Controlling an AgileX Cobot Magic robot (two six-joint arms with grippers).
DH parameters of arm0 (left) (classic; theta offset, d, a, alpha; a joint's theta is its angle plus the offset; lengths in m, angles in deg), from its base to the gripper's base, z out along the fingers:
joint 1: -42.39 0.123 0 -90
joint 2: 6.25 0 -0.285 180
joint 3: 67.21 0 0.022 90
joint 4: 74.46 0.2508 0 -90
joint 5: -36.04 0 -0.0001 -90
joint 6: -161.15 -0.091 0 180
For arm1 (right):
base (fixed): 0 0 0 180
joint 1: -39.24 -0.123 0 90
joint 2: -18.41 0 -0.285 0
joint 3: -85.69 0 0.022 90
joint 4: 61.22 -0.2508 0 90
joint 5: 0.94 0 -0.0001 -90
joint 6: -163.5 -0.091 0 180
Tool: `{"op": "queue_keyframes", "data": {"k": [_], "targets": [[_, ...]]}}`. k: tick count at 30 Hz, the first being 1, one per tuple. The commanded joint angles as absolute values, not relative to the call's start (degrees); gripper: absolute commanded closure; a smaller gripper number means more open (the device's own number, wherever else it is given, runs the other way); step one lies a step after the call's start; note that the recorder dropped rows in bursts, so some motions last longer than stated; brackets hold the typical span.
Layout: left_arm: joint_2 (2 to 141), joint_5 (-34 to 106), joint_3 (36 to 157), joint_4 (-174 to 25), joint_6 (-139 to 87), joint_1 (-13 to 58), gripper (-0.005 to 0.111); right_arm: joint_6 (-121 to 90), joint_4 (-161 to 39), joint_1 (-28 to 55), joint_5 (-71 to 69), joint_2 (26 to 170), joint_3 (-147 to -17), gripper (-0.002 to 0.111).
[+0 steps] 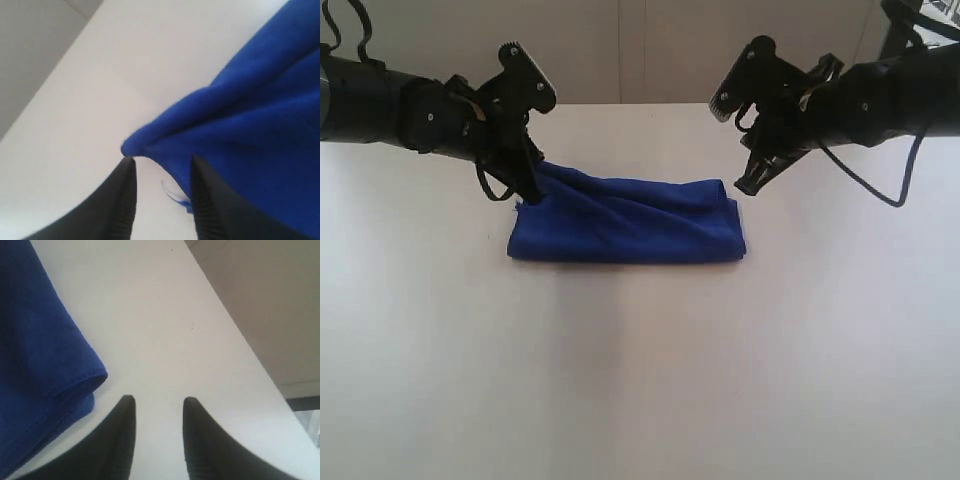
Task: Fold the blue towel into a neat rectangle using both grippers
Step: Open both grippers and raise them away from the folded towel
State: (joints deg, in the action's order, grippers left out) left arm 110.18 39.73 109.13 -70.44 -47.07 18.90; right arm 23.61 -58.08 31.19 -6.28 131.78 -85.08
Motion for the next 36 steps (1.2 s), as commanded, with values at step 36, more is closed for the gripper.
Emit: {"op": "queue_keyframes", "data": {"k": [36], "targets": [[91.9,-2.36,104.06,-77.53,-18.85,18.81,0.107,-3.29,-67.53,31.59,-47.0,112.5,-76.97,0.108]]}}
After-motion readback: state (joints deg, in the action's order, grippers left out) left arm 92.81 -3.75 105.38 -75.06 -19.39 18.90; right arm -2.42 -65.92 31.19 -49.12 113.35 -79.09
